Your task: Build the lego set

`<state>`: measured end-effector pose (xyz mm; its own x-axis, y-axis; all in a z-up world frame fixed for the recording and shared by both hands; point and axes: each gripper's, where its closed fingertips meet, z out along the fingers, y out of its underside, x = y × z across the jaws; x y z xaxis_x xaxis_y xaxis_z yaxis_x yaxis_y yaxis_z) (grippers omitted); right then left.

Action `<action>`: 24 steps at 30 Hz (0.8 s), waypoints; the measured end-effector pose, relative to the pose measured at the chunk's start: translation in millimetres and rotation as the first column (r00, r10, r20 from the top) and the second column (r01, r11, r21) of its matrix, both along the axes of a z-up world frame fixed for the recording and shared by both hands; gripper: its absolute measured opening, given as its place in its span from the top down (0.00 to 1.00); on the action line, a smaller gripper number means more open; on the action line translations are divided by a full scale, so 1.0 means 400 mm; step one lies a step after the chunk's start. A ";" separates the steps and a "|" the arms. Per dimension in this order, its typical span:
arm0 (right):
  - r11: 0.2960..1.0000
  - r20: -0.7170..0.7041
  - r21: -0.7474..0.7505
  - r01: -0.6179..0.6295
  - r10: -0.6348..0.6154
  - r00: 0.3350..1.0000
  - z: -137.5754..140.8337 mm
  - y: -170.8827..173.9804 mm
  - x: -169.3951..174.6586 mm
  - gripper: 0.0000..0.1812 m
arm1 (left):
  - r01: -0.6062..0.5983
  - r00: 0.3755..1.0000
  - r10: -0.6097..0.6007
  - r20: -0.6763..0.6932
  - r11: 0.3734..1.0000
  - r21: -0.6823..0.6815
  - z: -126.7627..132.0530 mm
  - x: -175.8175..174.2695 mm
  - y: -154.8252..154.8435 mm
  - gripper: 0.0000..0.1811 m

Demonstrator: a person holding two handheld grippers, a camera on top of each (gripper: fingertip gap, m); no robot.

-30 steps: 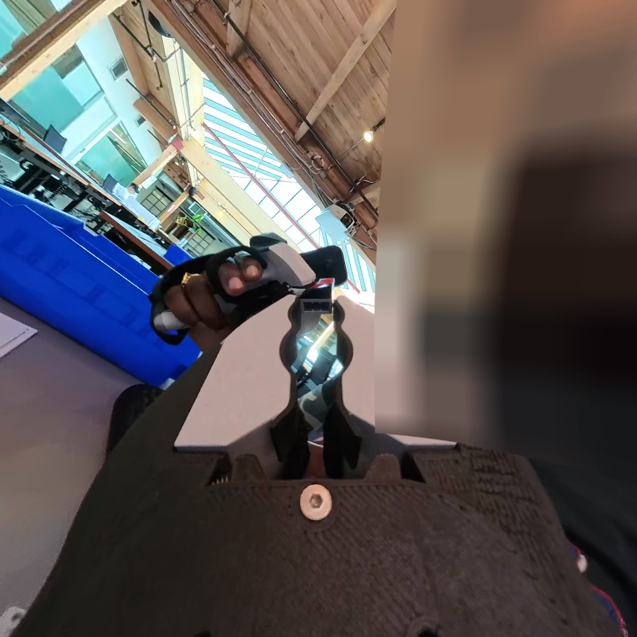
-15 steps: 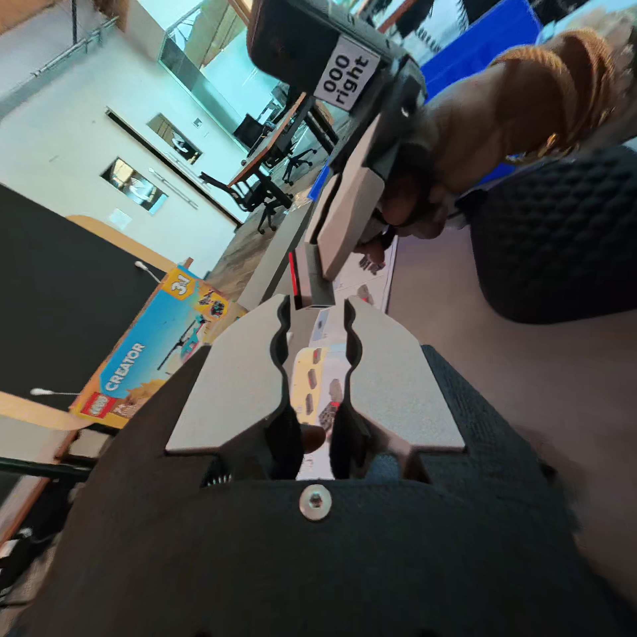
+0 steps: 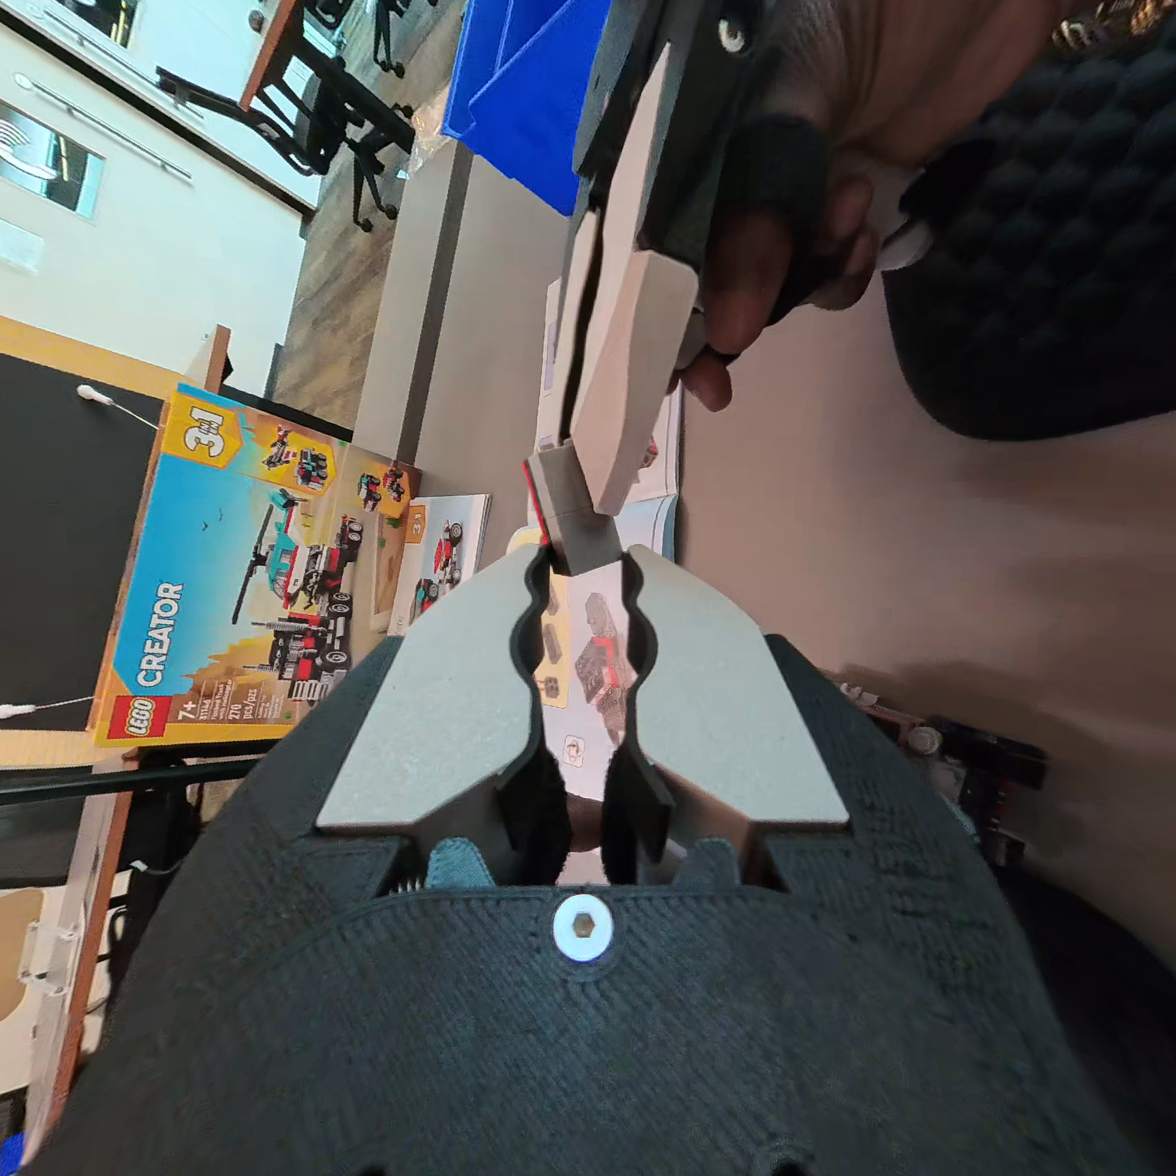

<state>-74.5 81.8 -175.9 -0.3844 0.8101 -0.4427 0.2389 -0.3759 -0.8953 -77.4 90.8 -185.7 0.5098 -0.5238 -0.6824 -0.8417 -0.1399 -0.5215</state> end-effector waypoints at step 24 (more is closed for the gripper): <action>0.511 -0.383 0.816 0.270 0.128 0.915 0.168 -0.034 0.041 0.77 | 0.428 -0.260 0.155 0.953 0.903 -0.030 0.155 0.036 -0.095 0.88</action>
<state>-58.0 68.1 -108.7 -0.2658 0.7410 0.6167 -0.1523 0.5994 -0.7859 -62.8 52.9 -123.7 0.2343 -0.6671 0.7072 0.6100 -0.4655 -0.6412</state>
